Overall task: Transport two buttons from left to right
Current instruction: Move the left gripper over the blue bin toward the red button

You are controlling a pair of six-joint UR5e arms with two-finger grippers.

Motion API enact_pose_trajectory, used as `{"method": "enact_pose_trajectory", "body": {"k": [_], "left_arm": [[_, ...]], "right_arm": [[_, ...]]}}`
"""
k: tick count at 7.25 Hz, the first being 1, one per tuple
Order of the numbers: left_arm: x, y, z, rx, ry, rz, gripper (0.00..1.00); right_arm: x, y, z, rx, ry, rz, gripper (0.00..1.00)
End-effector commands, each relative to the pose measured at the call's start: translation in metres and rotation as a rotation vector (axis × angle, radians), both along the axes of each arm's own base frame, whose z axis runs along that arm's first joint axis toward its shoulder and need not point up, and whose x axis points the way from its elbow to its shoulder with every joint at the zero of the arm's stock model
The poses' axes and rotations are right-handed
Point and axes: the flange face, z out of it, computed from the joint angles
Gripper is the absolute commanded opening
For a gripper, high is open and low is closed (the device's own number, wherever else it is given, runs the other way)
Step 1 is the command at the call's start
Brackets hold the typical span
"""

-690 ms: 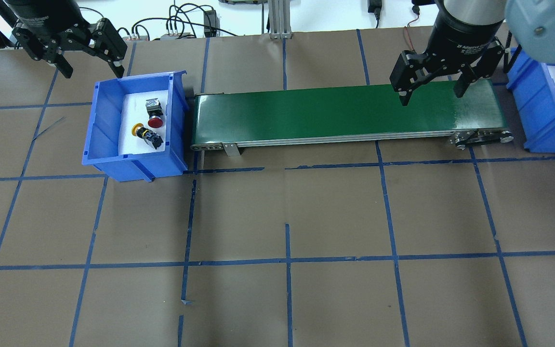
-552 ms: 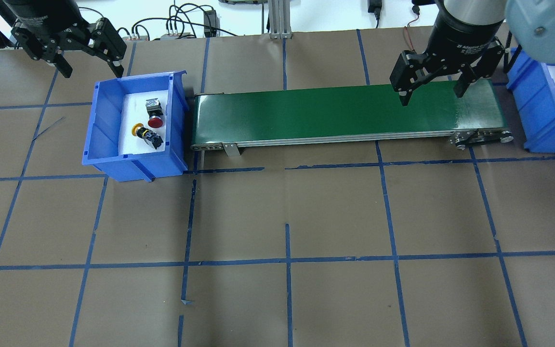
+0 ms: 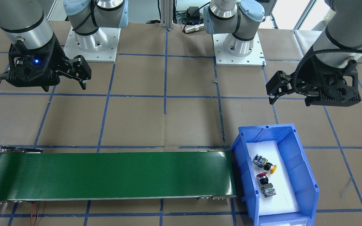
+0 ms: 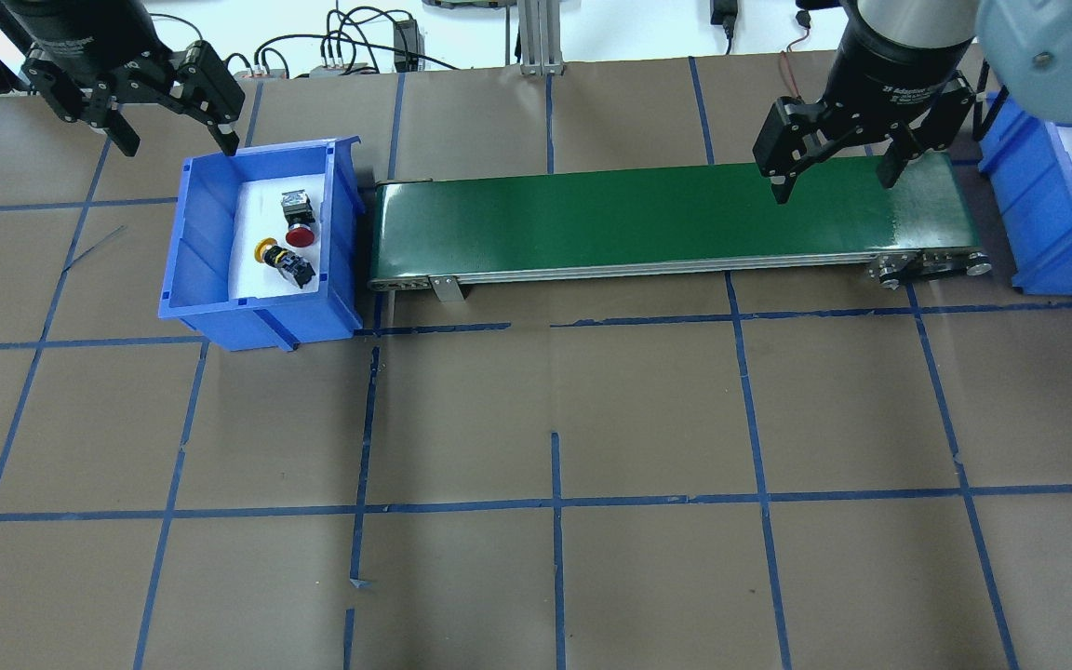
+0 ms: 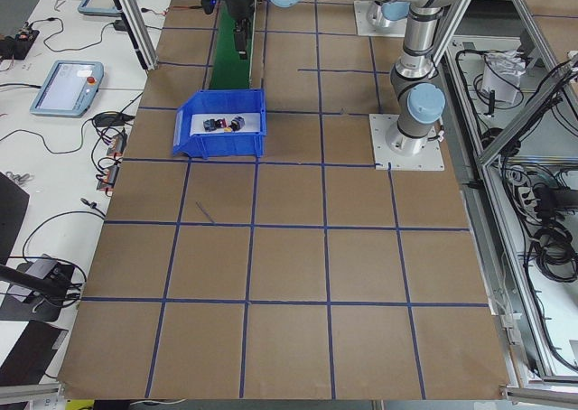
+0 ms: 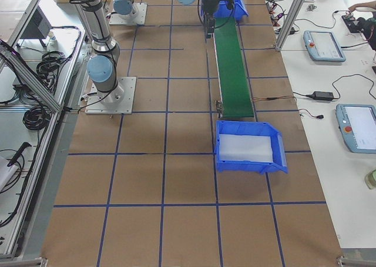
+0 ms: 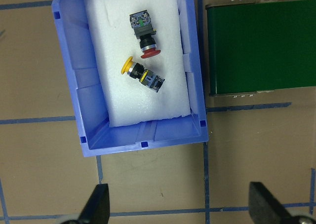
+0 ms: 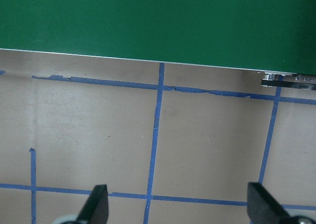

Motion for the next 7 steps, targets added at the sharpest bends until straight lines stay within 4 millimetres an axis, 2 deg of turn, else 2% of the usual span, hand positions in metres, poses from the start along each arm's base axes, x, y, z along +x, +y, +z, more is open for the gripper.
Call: {"method": "enact_pose_trajectory", "body": {"k": [1,2,4,5,6,7], "left_arm": [[0.005,-0.004,0.001,-0.009,-0.007,0.001,1.0],[0.016,-0.017,-0.005,-0.021,-0.007,0.016,1.0],[0.029,-0.049,-0.038,-0.035,-0.012,0.022,1.0],[0.044,-0.06,-0.057,-0.028,-0.01,0.037,1.0],[0.052,-0.085,-0.086,-0.043,-0.003,0.045,1.0],[0.054,-0.101,-0.114,-0.036,-0.002,0.042,1.0]], "right_arm": [[0.0,-0.001,-0.001,0.002,0.0,0.0,1.0],[0.0,-0.001,-0.001,0.002,0.0,0.001,1.0],[0.0,-0.002,-0.003,0.003,0.0,0.001,1.0],[0.0,-0.002,-0.003,0.002,0.0,0.001,1.0],[0.0,-0.002,-0.003,0.003,0.0,0.001,1.0],[0.0,-0.002,-0.004,0.005,0.0,0.001,1.0]]}}
